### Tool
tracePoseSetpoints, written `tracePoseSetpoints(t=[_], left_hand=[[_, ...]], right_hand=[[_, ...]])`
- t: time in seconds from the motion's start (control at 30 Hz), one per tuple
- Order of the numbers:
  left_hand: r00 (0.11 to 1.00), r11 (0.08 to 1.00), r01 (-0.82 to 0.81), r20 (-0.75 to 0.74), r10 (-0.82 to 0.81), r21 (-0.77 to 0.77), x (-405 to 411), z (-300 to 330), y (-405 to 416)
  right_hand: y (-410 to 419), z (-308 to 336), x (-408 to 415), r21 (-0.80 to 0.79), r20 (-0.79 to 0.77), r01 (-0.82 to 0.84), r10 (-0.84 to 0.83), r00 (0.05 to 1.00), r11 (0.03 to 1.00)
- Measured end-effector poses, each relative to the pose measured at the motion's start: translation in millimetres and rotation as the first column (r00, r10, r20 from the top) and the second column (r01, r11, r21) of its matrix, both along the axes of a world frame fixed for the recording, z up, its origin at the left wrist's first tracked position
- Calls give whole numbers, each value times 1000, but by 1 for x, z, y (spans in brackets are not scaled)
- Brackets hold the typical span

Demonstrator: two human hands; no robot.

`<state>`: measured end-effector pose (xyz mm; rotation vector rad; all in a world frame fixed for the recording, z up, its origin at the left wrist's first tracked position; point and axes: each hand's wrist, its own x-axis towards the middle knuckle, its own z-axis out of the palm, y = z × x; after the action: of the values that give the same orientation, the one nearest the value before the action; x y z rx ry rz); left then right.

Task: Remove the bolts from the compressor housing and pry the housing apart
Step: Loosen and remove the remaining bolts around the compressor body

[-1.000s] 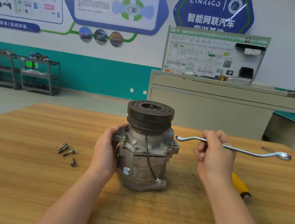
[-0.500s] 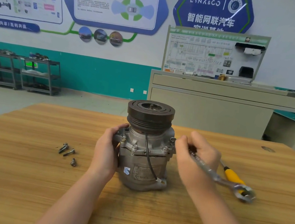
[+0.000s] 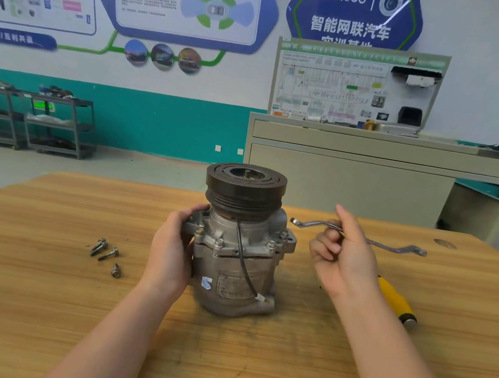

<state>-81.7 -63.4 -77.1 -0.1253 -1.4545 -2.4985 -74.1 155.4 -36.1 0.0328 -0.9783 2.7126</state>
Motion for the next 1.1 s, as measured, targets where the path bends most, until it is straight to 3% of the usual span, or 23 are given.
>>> tracePoseSetpoints(t=[0.1,0.2,0.33,0.4,0.47,0.57,0.8,1.0,1.07,1.1], left_hand=[[1000,1000,0,9,0,-11,1,1,2],[1000,1000,-11,1,11,-11,1,2,2],[1000,1000,-9,-3,9,-19,2,1,2],[1000,1000,-12,-1,12,-19,2,2,2],[1000,1000,-17,4,17,-22,3,3,2],[1000,999,-19,16,20,-28,5,5,2],[1000,999,-9,22,10,-31,4,5,2],[1000,1000,-11,23,12,-25,3,3,2],[1000,1000,-10,23,10,-29,2,3,2],[1000,1000,-10,23,11,-30,2,3,2]], right_hand=[[-1,0,6,262,-160,315,-281,946,912],[-8,-2,15,503,-393,588,-438,809,634],[-19,-5,30,504,-706,804,-387,594,315],[-25,-6,35,464,-799,871,-349,489,159],[-29,-7,36,402,-850,913,-344,400,69],[-30,-7,36,351,-860,934,-373,349,66],[-35,-7,37,364,-878,930,-315,361,53],[-57,-5,42,379,-912,919,-212,352,-109],[-54,-5,41,356,-924,933,-167,343,-56],[-49,-5,40,395,-902,918,-169,397,44]])
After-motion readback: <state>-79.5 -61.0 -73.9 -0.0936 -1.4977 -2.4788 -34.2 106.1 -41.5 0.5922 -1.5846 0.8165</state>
